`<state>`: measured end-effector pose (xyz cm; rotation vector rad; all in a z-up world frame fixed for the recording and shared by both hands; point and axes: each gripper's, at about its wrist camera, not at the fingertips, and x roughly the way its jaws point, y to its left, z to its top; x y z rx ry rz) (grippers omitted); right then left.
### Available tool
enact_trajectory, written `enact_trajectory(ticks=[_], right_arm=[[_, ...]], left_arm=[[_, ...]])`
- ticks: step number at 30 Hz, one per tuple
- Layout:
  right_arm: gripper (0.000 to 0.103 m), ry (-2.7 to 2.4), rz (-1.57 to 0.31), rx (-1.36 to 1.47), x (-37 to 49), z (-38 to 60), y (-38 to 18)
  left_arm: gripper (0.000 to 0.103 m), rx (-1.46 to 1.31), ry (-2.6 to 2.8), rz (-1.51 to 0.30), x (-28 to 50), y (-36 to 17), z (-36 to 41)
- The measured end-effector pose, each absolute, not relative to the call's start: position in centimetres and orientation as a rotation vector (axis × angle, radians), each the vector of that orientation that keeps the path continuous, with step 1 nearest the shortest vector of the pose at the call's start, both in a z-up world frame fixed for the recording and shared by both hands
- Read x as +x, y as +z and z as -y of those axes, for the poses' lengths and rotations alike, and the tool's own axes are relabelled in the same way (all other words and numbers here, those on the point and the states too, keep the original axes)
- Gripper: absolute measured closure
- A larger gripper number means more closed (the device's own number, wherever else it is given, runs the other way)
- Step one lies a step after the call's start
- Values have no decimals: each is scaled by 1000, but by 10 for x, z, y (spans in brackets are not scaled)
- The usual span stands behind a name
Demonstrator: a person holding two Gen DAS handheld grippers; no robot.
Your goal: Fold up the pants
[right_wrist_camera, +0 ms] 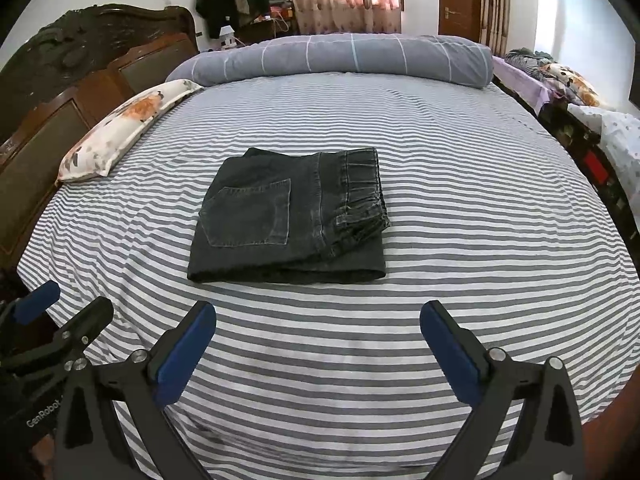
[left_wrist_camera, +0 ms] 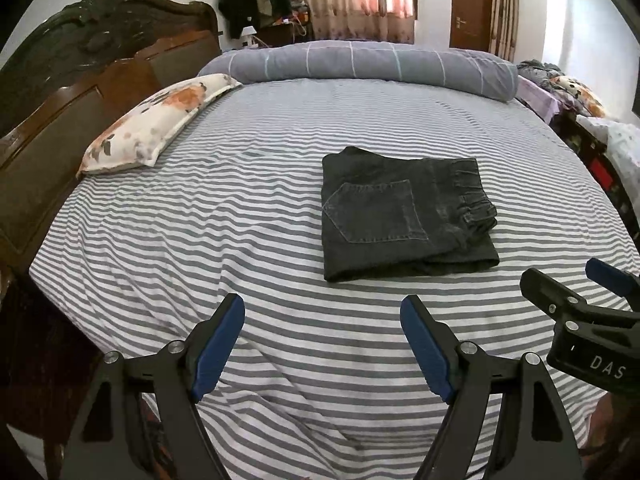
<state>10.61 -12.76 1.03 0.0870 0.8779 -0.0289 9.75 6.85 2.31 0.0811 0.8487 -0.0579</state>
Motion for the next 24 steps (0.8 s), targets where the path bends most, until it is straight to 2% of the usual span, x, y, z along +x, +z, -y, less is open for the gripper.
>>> enact_trajectory(ticks=[24], right_arm=[[2, -20, -895, 96, 88, 130, 4]], left_arm=[[23, 130, -60, -817, 78, 25, -53]])
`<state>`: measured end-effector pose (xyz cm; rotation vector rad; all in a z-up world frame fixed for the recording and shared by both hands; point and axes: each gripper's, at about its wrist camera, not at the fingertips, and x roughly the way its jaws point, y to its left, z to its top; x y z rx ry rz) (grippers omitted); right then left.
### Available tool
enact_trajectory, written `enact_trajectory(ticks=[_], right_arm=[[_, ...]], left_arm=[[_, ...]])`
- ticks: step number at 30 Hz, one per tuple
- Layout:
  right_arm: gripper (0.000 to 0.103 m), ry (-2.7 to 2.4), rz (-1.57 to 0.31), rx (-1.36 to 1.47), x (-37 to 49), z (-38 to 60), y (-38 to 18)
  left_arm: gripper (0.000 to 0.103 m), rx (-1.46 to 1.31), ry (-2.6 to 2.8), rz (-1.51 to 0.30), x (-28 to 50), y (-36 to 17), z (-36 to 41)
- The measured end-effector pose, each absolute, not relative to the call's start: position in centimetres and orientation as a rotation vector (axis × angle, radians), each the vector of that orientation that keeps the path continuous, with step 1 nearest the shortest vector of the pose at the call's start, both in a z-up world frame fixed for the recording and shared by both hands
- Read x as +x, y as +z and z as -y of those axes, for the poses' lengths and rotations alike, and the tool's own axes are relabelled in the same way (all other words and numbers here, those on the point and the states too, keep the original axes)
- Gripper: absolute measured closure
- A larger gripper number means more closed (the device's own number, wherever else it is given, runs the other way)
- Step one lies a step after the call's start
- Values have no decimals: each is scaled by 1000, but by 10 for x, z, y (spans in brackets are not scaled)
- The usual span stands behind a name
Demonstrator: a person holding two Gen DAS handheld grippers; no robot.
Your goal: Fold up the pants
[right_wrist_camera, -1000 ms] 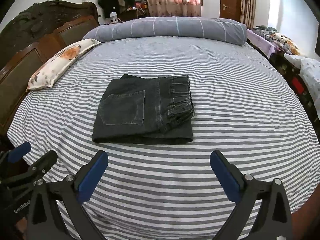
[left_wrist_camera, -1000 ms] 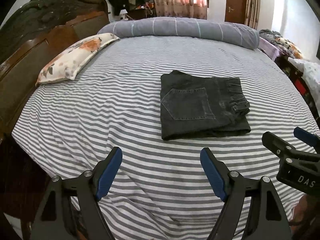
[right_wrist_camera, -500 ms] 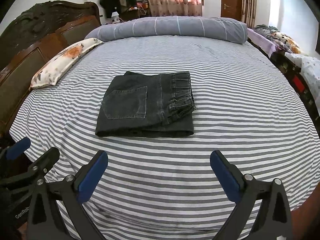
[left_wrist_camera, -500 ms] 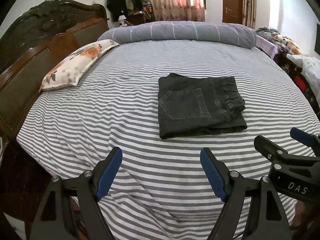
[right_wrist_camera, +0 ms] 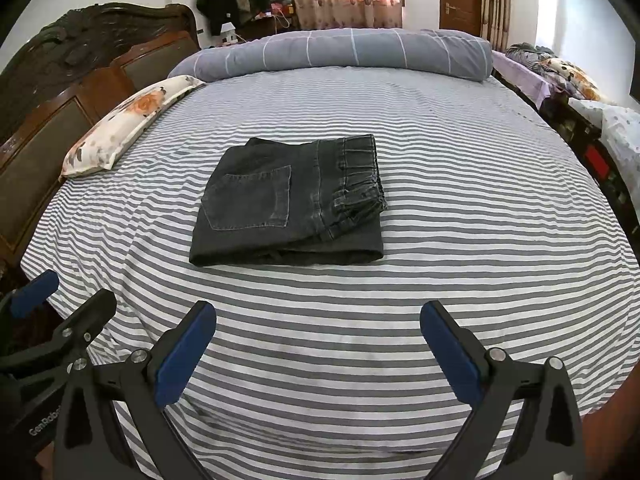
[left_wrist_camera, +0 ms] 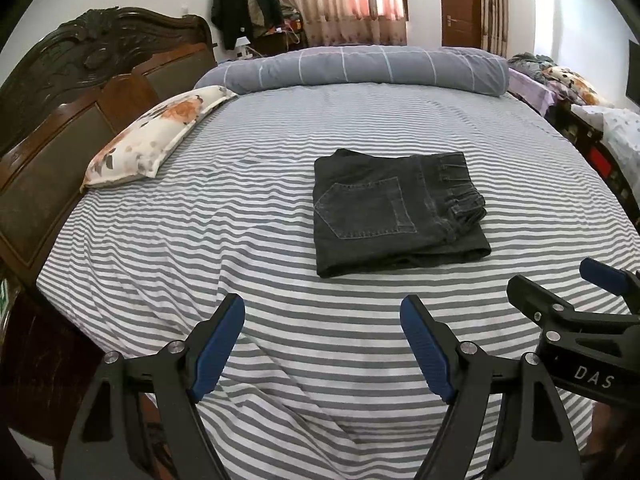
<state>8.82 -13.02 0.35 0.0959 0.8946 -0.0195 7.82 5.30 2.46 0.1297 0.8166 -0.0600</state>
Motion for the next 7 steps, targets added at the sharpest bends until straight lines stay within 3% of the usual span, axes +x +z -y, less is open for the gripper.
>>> enact_trajectory(ticks=[7], right_arm=[[2, -19, -902, 110, 86, 132, 2]], left_arm=[[23, 122, -74, -817, 76, 25, -53]])
